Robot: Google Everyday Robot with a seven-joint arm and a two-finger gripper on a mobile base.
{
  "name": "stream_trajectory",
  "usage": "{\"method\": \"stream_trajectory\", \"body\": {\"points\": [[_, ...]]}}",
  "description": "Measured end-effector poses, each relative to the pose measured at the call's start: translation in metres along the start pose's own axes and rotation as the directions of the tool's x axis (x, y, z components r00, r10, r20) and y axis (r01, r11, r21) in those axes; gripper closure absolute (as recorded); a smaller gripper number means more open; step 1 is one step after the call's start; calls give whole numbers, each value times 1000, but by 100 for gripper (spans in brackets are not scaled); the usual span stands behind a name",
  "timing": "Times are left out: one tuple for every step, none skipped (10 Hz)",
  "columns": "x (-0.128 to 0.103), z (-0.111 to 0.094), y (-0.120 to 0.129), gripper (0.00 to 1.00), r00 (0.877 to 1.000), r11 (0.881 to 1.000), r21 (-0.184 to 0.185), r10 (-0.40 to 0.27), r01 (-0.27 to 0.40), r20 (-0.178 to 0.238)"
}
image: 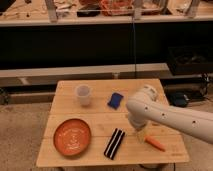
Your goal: Push the eraser across the table
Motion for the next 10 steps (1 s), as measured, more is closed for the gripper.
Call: {"method": "stream_trajectory", "body": {"points": [[-3, 2, 2, 20, 1000, 1000, -2, -11, 11, -1], [-8, 5, 3, 20, 1000, 1000, -7, -29, 29, 0], [-11, 6, 3, 20, 999, 999, -6, -40, 40, -1], [-13, 8, 4, 20, 999, 999, -10, -50, 50, 0], [-16, 12, 9, 20, 998, 998, -18, -64, 64, -2], [-18, 15, 12, 20, 997, 997, -20, -72, 72, -3], [-19, 17, 12, 20, 997, 997, -20, -81, 81, -3], [-21, 19, 13, 20, 996, 996, -23, -91, 91, -2], [-24, 21, 13, 20, 995, 994, -24, -102, 102, -4], [-25, 23, 16, 20, 994, 994, -27, -105, 105, -6]]}}
